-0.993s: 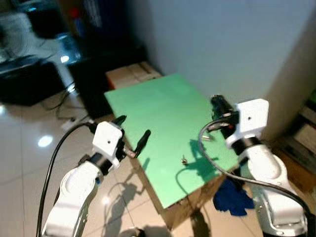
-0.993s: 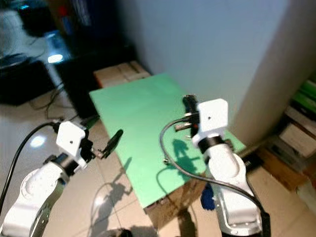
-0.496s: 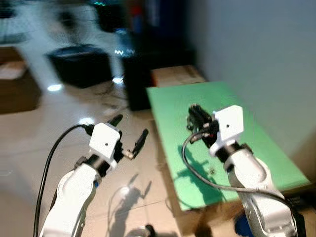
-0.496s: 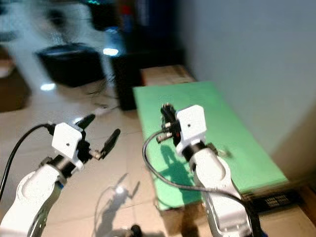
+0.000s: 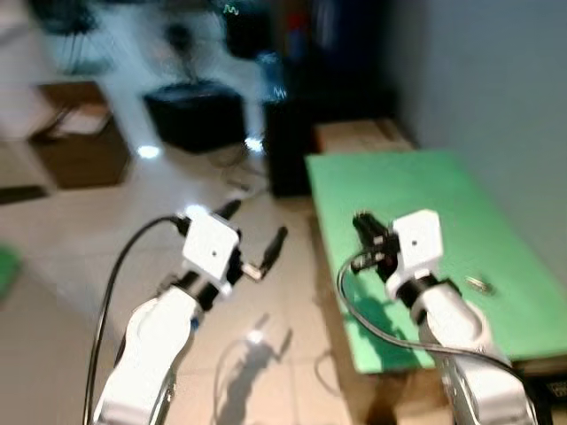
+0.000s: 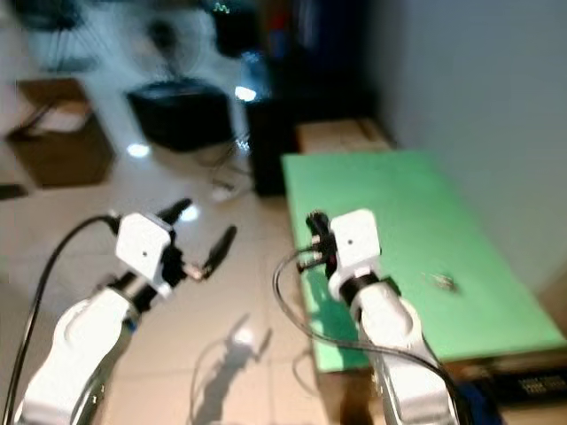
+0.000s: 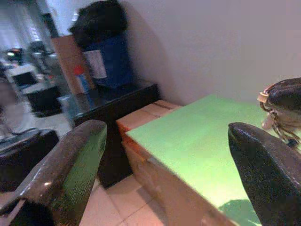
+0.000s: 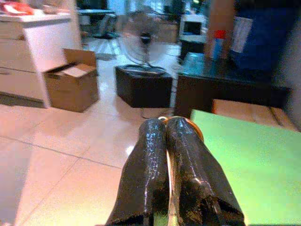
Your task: Hang keys on a hook
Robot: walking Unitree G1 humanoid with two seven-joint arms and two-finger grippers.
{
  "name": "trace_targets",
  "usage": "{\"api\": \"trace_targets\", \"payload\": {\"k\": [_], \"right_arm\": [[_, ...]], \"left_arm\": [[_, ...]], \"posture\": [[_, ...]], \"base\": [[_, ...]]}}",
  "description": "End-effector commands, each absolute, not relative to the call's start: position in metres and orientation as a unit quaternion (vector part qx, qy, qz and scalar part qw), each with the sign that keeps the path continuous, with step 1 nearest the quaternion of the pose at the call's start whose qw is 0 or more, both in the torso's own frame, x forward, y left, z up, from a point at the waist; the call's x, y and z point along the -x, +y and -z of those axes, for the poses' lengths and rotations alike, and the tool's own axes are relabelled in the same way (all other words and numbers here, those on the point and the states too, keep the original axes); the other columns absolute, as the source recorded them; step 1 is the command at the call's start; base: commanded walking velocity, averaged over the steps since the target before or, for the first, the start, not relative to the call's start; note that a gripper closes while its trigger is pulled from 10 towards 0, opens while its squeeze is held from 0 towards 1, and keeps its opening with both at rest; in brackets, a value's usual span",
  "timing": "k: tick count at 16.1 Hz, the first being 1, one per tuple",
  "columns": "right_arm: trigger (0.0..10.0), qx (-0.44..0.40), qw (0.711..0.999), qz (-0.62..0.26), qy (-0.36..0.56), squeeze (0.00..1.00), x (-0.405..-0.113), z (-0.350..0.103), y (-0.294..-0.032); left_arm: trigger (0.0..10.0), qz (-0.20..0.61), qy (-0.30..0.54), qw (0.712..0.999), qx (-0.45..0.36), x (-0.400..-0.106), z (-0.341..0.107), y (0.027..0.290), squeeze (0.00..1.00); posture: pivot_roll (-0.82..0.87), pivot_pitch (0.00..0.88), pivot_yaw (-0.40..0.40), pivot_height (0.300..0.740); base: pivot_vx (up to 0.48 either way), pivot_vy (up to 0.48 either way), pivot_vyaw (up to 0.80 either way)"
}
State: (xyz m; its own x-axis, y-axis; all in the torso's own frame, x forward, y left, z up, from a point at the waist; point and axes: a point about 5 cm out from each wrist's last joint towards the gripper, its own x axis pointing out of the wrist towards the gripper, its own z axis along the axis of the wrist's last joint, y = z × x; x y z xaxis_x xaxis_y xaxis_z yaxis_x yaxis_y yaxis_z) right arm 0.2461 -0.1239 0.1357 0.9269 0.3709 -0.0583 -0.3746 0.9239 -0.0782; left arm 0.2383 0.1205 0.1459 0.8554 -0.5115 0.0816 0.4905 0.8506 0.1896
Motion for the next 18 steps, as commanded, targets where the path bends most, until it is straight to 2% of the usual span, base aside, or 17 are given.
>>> {"api": "trace_targets", "payload": {"k": [1, 9, 13, 16, 18], "right_arm": [[10.0, 0.042, 0.979, -0.200, 0.018, 0.00, -0.247, -0.135, -0.118], [10.0, 0.047, 0.975, -0.212, 0.036, 0.00, -0.245, -0.125, -0.118], [10.0, 0.053, 0.967, -0.245, 0.047, 0.00, -0.245, -0.121, -0.116], [10.0, 0.052, 0.965, -0.251, 0.047, 0.00, -0.248, -0.120, -0.115], [10.0, 0.048, 0.965, -0.255, 0.045, 0.00, -0.249, -0.120, -0.112]], "left_arm": [[10.0, 0.245, -0.054, 0.963, -0.101, -0.241, -0.143, 0.125, 0.00], [10.0, 0.192, -0.035, 0.977, -0.089, -0.246, -0.137, 0.132, 0.00], [10.0, 0.170, -0.044, 0.981, -0.085, -0.240, -0.138, 0.136, 0.00], [10.0, 0.155, -0.053, 0.981, -0.102, -0.238, -0.140, 0.138, 0.00], [10.0, 0.150, -0.054, 0.982, -0.105, -0.238, -0.140, 0.139, 0.00]], "posture": [[-0.01, 0.000, 0.041, 0.740], [0.00, 0.000, 0.020, 0.740], [0.04, 0.000, -0.045, 0.740], [0.05, 0.000, -0.053, 0.740], [0.06, 0.000, -0.052, 0.740]], "base": [[0.000, 0.000, 0.80], [0.000, 0.000, 0.80], [0.000, 0.000, 0.80], [0.000, 0.000, 0.80], [0.000, -0.480, 0.80]]}}
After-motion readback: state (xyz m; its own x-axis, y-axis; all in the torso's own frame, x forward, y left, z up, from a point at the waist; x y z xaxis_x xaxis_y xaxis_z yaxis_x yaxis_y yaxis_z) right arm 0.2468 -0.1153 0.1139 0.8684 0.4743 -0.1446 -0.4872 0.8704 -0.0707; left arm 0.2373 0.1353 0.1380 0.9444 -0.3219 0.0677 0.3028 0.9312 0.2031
